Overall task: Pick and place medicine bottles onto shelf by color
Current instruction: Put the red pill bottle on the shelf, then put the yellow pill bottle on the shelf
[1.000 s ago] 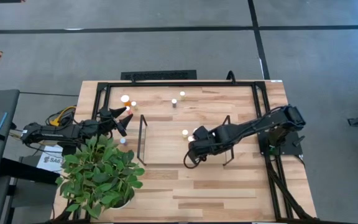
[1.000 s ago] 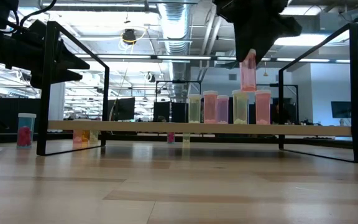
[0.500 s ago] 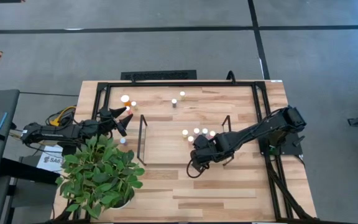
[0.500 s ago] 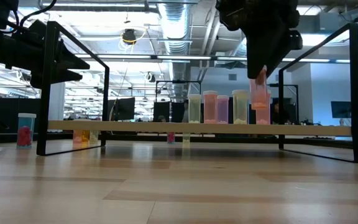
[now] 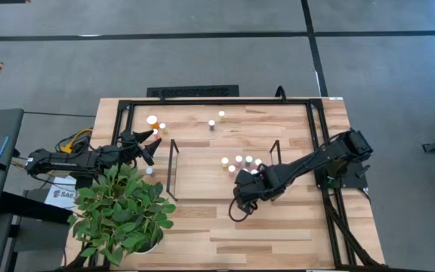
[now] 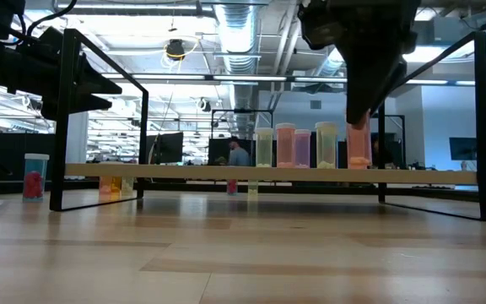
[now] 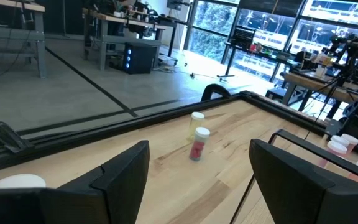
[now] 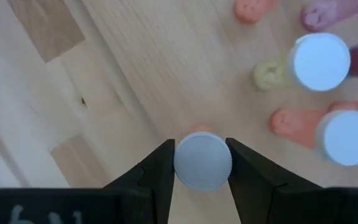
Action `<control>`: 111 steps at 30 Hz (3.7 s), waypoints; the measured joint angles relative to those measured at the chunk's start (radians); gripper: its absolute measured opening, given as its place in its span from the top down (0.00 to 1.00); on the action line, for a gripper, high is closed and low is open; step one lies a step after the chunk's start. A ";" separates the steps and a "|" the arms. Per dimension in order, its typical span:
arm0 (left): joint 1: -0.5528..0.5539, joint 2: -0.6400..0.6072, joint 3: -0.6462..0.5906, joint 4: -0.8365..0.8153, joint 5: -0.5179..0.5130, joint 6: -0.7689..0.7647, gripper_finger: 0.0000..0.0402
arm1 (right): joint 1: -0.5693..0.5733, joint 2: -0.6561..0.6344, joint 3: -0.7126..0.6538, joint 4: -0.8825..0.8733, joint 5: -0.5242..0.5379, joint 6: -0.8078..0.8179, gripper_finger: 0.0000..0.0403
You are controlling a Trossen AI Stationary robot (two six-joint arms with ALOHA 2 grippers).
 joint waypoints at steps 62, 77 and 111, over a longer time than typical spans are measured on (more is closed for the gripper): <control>0.000 0.000 0.000 0.000 0.000 0.000 0.34 | -0.097 -0.005 0.368 -0.382 0.230 0.412 0.29; 0.000 0.000 0.000 0.000 0.000 0.000 0.34 | -0.535 -0.001 0.335 -0.085 0.120 0.442 0.29; 0.000 0.000 0.000 0.000 0.000 0.000 0.34 | -0.866 0.412 0.618 0.066 -0.064 -0.262 0.29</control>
